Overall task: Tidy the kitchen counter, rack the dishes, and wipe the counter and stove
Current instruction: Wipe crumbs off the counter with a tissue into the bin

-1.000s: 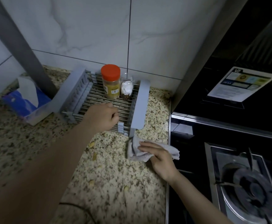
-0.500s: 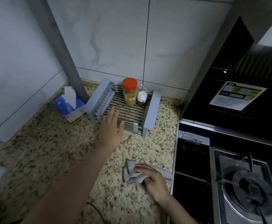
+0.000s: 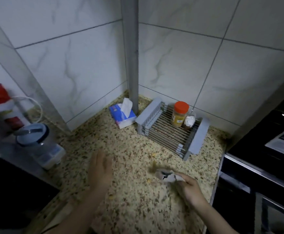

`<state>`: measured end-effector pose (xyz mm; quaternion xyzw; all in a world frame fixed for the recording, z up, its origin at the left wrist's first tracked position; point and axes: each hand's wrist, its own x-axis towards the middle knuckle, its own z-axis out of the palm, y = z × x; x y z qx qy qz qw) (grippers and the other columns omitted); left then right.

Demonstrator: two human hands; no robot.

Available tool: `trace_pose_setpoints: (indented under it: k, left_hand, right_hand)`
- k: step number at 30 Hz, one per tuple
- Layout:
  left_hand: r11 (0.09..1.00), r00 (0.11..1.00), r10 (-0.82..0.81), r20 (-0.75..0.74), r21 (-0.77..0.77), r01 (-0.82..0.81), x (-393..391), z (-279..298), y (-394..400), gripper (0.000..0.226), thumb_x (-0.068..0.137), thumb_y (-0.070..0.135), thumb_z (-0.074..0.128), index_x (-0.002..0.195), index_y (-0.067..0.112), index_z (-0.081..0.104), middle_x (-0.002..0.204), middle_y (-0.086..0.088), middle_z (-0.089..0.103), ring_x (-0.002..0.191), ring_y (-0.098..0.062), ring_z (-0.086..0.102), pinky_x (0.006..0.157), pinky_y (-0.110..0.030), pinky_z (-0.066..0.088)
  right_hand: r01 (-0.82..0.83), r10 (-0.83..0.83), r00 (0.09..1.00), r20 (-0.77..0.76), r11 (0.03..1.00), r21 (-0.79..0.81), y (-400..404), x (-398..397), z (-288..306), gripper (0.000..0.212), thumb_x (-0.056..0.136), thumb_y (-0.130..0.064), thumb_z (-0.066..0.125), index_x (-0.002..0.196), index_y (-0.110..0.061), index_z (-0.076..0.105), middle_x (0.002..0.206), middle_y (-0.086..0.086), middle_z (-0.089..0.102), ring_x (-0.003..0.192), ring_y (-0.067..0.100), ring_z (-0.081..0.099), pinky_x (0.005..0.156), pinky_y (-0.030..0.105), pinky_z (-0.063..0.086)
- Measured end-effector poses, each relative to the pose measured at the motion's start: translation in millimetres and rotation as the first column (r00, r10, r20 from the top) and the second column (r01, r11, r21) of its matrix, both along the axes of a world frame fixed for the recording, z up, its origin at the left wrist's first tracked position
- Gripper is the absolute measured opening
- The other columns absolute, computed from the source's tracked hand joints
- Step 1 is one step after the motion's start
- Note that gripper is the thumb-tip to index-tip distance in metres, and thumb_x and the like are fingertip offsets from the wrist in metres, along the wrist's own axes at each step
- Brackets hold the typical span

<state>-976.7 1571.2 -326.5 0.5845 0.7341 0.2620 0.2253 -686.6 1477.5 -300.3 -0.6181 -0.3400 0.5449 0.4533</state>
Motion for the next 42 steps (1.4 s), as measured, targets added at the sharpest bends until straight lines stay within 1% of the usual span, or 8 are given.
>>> trace_pose_setpoints:
  k: [7,12,26,30,32,36,40,42]
  left_hand:
    - [0.996,0.998,0.015,0.067,0.087,-0.02,-52.8,-21.8,-16.3,0.046,0.098,0.03,0.042,0.14,0.011,0.044,0.151,-0.005,0.035,0.139,-0.021,0.03,0.115,-0.032,0.021]
    - [0.979,0.989,0.098,0.113,0.168,-0.117,-67.4,-38.2,-23.0,0.065,0.088,0.047,0.032,0.137,0.007,0.046,0.15,-0.009,0.034,0.14,-0.026,0.027,0.115,-0.043,0.023]
    - [0.971,0.987,0.079,0.142,0.213,-0.108,-67.9,-40.8,-23.0,0.052,0.09,0.032,0.042,0.133,0.004,0.05,0.152,-0.01,0.031,0.141,-0.024,0.027,0.116,-0.04,0.021]
    - [0.968,0.98,0.109,0.169,0.206,-0.143,-67.2,-41.1,-23.0,0.052,0.091,0.034,0.039,0.134,0.006,0.05,0.152,-0.006,0.031,0.141,-0.02,0.025,0.115,-0.031,0.018]
    - [0.967,0.977,0.133,0.167,0.192,-0.165,-66.8,-39.9,-23.1,0.054,0.091,0.036,0.037,0.135,0.007,0.049,0.153,-0.005,0.03,0.141,-0.018,0.024,0.113,-0.027,0.016]
    - [0.965,0.968,0.166,0.188,0.169,-0.198,-65.7,-40.1,-23.0,0.055,0.089,0.037,0.037,0.136,0.011,0.048,0.153,-0.001,0.03,0.141,-0.015,0.023,0.112,-0.024,0.017]
    - [0.973,0.983,0.183,-0.025,0.147,-0.178,-68.4,-44.1,-18.8,0.057,0.087,0.037,0.04,0.138,0.012,0.046,0.154,-0.003,0.027,0.143,-0.021,0.021,0.115,-0.041,0.022]
    - [0.977,0.978,0.177,-0.106,0.135,-0.162,-67.6,-45.7,-17.9,0.062,0.087,0.043,0.037,0.142,0.016,0.041,0.156,-0.002,0.022,0.145,-0.019,0.016,0.116,-0.044,0.019]
  right_hand:
    - [-0.038,-0.032,0.945,0.327,0.978,0.204,75.3,-14.5,-3.0,0.029,0.095,0.001,0.048,0.105,-0.018,0.066,0.111,0.0,0.063,0.094,-0.003,0.056,0.076,0.001,0.043]
    - [-0.182,0.056,0.808,0.586,0.97,0.159,112.0,-27.3,-42.3,0.043,0.096,0.004,0.037,0.136,-0.008,0.049,0.139,0.008,0.05,0.123,0.025,0.049,0.099,0.029,0.039]
    - [-0.378,0.327,0.902,0.281,0.913,0.151,66.4,-57.1,-57.5,0.03,0.096,0.004,0.042,0.11,-0.006,0.066,0.123,-0.001,0.062,0.118,0.002,0.054,0.095,0.013,0.042]
    - [-0.457,0.432,0.873,0.224,0.887,0.067,51.2,-60.1,-52.9,0.032,0.09,-0.001,0.051,0.095,-0.025,0.072,0.102,-0.016,0.071,0.102,-0.006,0.061,0.081,0.006,0.044]
    - [-0.463,0.457,0.876,0.154,0.886,0.006,52.4,-61.4,-47.4,0.033,0.081,-0.011,0.052,0.082,-0.034,0.076,0.096,-0.012,0.073,0.093,0.002,0.066,0.074,0.012,0.05]
    - [-0.395,0.39,0.917,0.084,0.918,0.047,80.4,-65.0,-35.4,0.047,0.091,0.005,0.041,0.089,-0.025,0.077,0.105,0.038,0.06,0.093,0.05,0.06,0.075,0.043,0.053]
    - [-0.329,0.295,0.936,0.192,0.927,0.181,130.3,-97.3,-20.4,0.044,0.088,-0.005,0.043,0.091,-0.037,0.073,0.088,-0.013,0.073,0.08,0.006,0.068,0.066,0.014,0.05]
    - [-0.294,0.225,0.934,0.279,0.926,0.237,162.4,-119.1,-19.0,0.041,0.085,-0.006,0.043,0.077,-0.037,0.069,0.068,-0.019,0.064,0.061,0.001,0.055,0.056,0.022,0.043]
